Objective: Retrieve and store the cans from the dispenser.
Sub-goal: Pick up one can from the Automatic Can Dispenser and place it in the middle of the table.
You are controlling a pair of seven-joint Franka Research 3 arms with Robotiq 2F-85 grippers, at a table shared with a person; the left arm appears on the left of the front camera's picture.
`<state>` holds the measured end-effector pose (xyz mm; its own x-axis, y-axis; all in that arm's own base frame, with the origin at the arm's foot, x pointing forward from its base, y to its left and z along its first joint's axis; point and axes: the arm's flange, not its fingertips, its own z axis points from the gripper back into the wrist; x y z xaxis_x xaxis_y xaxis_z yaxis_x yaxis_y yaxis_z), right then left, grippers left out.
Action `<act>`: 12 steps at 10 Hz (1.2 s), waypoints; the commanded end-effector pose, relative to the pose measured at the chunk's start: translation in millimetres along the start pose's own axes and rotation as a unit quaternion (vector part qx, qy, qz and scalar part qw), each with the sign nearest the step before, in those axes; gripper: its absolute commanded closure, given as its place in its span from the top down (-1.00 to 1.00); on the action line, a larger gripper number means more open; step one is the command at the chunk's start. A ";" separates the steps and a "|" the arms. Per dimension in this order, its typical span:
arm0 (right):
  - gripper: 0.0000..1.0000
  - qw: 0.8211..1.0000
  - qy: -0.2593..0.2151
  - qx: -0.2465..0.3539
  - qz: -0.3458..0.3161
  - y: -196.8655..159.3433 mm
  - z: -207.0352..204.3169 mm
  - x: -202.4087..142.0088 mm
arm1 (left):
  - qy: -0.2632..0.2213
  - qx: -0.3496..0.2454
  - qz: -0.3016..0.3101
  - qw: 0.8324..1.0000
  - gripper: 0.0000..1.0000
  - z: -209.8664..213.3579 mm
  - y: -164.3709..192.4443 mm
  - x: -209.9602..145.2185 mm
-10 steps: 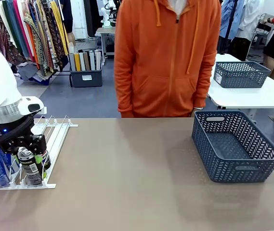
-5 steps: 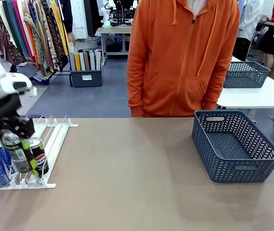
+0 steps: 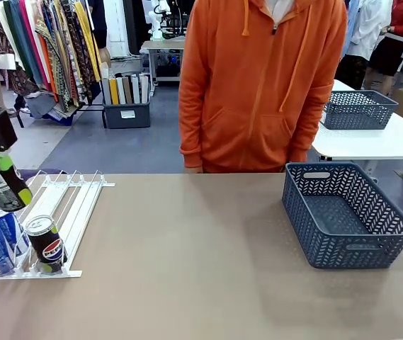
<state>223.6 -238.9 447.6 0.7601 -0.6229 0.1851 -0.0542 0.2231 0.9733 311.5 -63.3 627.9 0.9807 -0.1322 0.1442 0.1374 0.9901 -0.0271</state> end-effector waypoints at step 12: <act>1.00 1.000 0.002 0.004 0.003 1.9 2.9 -0.3 | -0.017 -0.101 -0.142 0.985 -1.00 -71.8 -222.6 124.6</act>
<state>223.3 -238.9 447.7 0.7603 -0.6226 0.1850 -0.0547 0.2225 0.9734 383.6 -297.9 584.0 0.9083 -0.3570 0.2178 0.3925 0.9076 -0.1493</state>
